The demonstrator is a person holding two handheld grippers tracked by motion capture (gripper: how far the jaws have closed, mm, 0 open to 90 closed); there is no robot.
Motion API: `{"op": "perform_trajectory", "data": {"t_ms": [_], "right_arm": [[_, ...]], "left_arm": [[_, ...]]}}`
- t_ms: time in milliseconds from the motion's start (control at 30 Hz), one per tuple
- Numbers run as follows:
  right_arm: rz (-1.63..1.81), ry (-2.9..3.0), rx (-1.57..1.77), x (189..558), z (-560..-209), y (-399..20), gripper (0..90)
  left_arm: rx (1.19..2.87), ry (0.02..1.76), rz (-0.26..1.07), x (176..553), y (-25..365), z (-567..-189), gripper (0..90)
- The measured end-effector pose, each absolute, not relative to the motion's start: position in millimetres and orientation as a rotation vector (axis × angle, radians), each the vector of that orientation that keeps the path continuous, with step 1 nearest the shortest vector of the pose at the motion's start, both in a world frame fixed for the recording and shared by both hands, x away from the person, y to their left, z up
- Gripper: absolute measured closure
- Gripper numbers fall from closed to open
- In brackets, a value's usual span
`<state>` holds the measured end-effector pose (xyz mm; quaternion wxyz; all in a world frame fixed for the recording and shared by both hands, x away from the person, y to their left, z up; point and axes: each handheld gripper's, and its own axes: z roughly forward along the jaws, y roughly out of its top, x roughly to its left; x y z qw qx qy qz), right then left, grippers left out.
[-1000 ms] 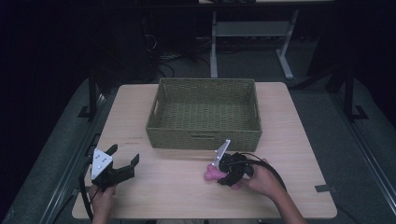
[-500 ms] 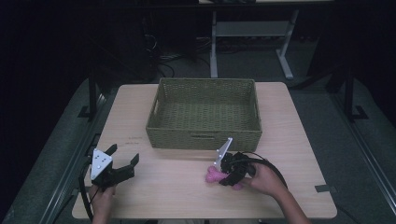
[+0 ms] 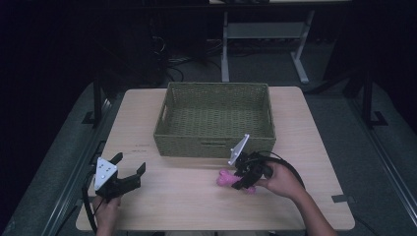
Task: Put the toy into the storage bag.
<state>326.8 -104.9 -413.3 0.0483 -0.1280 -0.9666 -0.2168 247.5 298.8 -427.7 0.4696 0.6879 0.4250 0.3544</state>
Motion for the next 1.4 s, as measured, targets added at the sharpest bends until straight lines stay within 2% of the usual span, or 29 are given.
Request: {"op": "perform_trajectory", "data": {"t_ms": [733, 1400], "right_arm": [[-0.742, -2.888, -0.389, 355.8, -362.8, -117.2, 57.6], [-0.752, -2.891, -0.382, 369.4, -338.7, -114.9, 57.5]], "left_arm": [[1.679, 1.063, 0.878, 244.8, 303.6, -428.2, 13.0], [1.688, 1.065, 0.890, 243.7, 304.4, -428.0, 13.0]]}}
